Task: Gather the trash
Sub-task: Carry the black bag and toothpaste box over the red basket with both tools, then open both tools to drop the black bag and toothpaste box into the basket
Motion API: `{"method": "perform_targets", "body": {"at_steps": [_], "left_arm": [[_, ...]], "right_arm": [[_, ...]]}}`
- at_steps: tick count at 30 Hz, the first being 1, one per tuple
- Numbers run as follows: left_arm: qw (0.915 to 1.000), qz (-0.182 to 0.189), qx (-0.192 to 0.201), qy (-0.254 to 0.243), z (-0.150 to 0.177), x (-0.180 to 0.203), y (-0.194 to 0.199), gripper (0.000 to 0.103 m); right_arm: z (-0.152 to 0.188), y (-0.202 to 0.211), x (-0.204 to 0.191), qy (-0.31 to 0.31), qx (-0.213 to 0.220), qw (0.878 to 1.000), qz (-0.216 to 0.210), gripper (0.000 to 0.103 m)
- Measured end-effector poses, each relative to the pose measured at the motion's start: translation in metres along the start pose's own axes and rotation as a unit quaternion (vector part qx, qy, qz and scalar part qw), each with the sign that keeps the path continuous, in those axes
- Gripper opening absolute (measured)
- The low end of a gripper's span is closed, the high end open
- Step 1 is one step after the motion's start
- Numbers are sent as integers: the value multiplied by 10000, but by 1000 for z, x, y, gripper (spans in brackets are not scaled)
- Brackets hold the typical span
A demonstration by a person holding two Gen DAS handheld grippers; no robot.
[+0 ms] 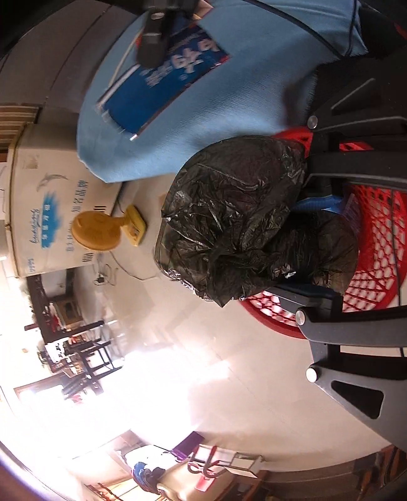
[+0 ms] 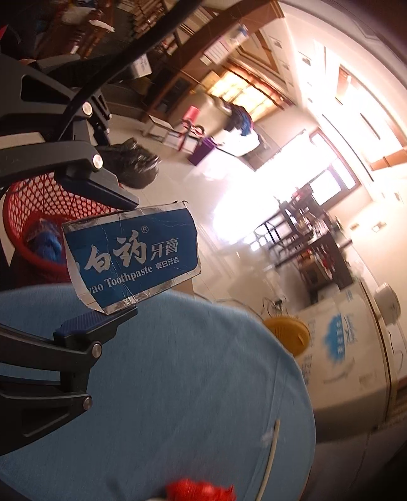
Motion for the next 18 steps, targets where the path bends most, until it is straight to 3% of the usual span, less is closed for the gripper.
{"method": "perform_targets", "body": {"at_steps": [11, 18], "left_arm": [[9967, -183, -786, 10, 34, -11, -24, 40], [9961, -316, -726, 399, 32, -25, -32, 40]], "right_arm": [[16, -52, -23, -77, -563, 9969, -551, 65], [29, -82, -39, -94, -921, 9933, -689, 65]]}}
Point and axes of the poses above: each gripper's, at about its wrist camera, not at the fingertips, and y roughly against the way its jaws point, x to its right, z to its underside, the point moved 2 cm from there along -y, roughly the way its jaws point, and after that the axes turned 12 degrees about y, right-handed, at the moved point
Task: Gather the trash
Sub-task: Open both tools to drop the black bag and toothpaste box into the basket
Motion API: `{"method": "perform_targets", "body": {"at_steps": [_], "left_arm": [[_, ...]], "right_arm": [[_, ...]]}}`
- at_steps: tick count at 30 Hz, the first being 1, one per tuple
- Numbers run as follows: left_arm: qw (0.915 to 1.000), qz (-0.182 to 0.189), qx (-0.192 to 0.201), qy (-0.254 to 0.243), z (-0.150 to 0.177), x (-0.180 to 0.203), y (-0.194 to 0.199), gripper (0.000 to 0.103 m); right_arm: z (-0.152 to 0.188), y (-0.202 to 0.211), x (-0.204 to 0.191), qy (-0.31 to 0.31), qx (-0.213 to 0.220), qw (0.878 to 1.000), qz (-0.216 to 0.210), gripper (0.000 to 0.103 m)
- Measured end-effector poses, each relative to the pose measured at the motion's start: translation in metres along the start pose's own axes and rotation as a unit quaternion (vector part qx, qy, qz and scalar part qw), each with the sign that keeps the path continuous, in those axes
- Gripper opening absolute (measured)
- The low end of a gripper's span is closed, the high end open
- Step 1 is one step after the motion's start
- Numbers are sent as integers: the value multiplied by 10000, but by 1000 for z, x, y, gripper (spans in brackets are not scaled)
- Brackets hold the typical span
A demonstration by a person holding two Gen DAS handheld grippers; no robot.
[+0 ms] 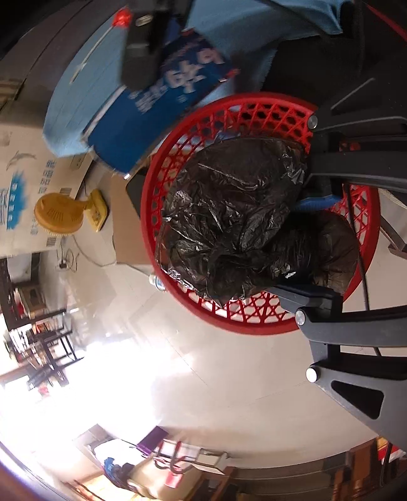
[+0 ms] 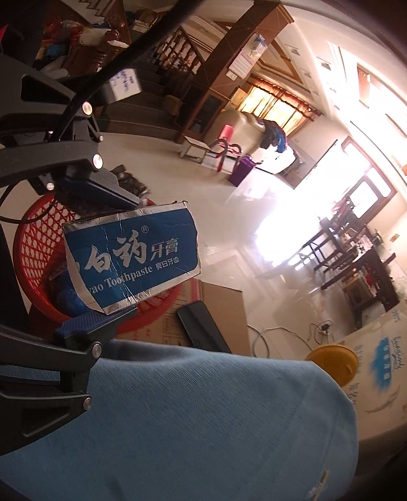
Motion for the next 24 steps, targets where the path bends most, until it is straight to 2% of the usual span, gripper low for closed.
{"method": "perform_targets", "body": {"at_steps": [3, 9, 20, 24], "left_arm": [[9996, -32, -80, 271, -2, -9, -7, 40], [9986, -199, -149, 475, 7, -21, -15, 40], [9974, -395, -135, 583, 5, -27, -22, 42], [9973, -438, -146, 577, 11, -23, -18, 52]], "right_arm": [[1, -7, -4, 32, -52, 10000, 21, 65], [6, -17, -9, 84, -179, 9998, 75, 65], [6, -36, -21, 379, -432, 9983, 120, 67], [6, -43, -25, 509, -489, 9974, 151, 67]]}}
Point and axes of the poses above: each gripper's, at about its wrist camera, not at the fingertips, and y roughly against the way its jaws point, x to its right, z to its underside, the point moved 2 cm from there along -y, roughly the way its jaws point, and after that the axes turned 12 degrees about y, right-handed, at the moved point
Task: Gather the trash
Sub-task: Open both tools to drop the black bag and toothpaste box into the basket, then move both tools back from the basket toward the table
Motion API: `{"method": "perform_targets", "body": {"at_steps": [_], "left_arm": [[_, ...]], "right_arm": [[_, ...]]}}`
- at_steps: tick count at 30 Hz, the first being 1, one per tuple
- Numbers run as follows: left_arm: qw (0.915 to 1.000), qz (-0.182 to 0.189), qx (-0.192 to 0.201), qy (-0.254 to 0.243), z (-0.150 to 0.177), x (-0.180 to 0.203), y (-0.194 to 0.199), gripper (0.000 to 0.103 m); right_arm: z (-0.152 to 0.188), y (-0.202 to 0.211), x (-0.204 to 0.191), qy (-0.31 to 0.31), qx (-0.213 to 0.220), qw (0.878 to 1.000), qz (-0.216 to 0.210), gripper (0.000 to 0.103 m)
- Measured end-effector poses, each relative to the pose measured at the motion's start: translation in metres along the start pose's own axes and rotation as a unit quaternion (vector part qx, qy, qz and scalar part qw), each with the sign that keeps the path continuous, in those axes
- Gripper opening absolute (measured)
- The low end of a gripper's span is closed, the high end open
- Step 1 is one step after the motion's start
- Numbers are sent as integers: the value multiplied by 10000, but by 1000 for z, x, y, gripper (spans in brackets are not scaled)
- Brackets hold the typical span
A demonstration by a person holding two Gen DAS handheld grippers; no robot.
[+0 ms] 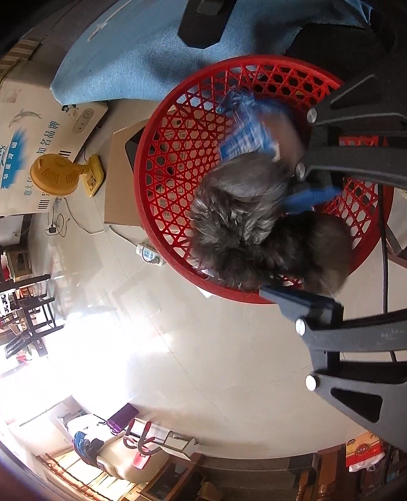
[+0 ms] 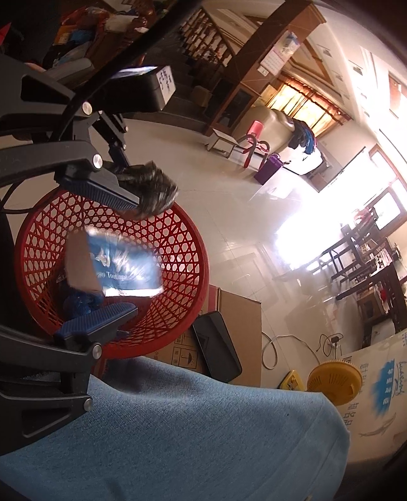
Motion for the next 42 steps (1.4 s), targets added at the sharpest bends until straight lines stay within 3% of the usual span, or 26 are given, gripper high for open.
{"method": "perform_targets", "body": {"at_steps": [8, 22, 39, 42], "left_arm": [[10000, 15, -7, 44, -5, -9, 5, 55], [9992, 288, 261, 4, -21, 10, 26, 56], [9889, 770, 1218, -368, -53, 55, 76, 56], [9857, 917, 1342, -433, -59, 66, 84, 63]], "right_arm": [[1, -3, 1, 10, -7, 10000, -24, 67], [-4, 46, 11, -3, 603, 9977, 310, 67], [2, 125, 46, -438, 1370, 9862, 819, 67], [4, 137, 52, -534, 1464, 9839, 876, 67]]}}
Point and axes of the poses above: each gripper's, at about its wrist camera, not at the fingertips, and y roughly against the way its jaws point, x to its right, z to its underside, the point moved 2 cm from there along -y, roughly the way its jaws point, and after that the axes turned 12 degrees about y, right-handed, at the moved point
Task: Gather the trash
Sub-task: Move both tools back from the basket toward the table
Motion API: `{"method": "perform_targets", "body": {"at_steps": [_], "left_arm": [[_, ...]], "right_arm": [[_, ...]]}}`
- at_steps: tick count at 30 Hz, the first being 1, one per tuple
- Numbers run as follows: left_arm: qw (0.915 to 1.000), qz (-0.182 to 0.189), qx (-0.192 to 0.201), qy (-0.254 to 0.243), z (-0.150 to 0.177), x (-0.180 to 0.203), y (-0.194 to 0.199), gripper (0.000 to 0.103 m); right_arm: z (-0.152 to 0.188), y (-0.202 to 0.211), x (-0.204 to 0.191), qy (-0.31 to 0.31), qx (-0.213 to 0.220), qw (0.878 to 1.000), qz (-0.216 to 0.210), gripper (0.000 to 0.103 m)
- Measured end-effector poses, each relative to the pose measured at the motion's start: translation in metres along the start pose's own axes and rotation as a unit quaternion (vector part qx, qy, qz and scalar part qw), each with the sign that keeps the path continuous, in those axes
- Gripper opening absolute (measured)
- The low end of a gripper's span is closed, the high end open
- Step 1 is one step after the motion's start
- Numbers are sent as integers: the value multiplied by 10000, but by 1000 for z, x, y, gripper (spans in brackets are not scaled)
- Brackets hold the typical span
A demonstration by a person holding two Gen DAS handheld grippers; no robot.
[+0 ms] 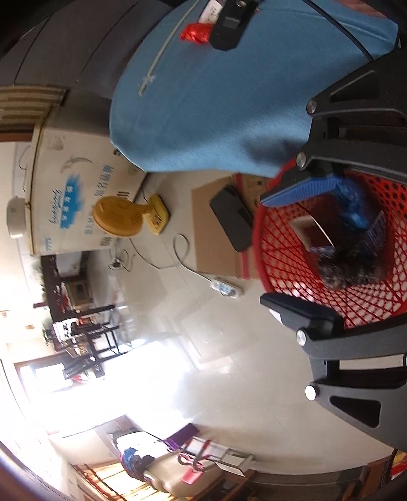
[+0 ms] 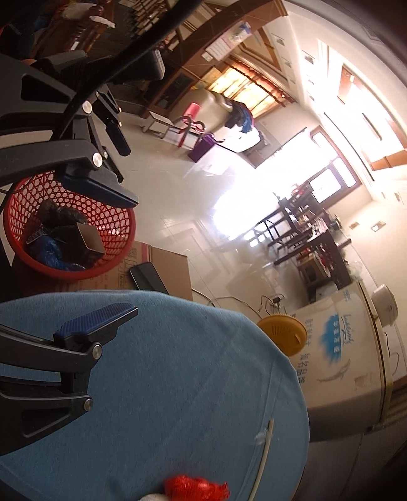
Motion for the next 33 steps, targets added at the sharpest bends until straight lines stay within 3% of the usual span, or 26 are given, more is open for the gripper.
{"method": "perform_targets", "body": {"at_steps": [10, 20, 33], "left_arm": [[9970, 615, 358, -316, -22, 56, 21, 65], [9874, 1216, 645, -780, -33, 123, 50, 66], [9708, 1738, 740, -1478, -27, 204, 84, 68]], "right_arm": [[-2, 41, 25, -235, 325, 9986, 331, 67], [3, 92, 68, -637, 665, 9924, 813, 67], [35, 181, 126, -1319, 1166, 9705, 1648, 67]]}}
Point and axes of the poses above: each gripper's, at about its wrist camera, not at the fingertips, and y roughly against the way its jaws point, x to its right, z to its underside, the point moved 2 cm from there along -y, roughly the way its jaws point, and after that the axes turned 12 degrees about y, right-handed, at the moved point
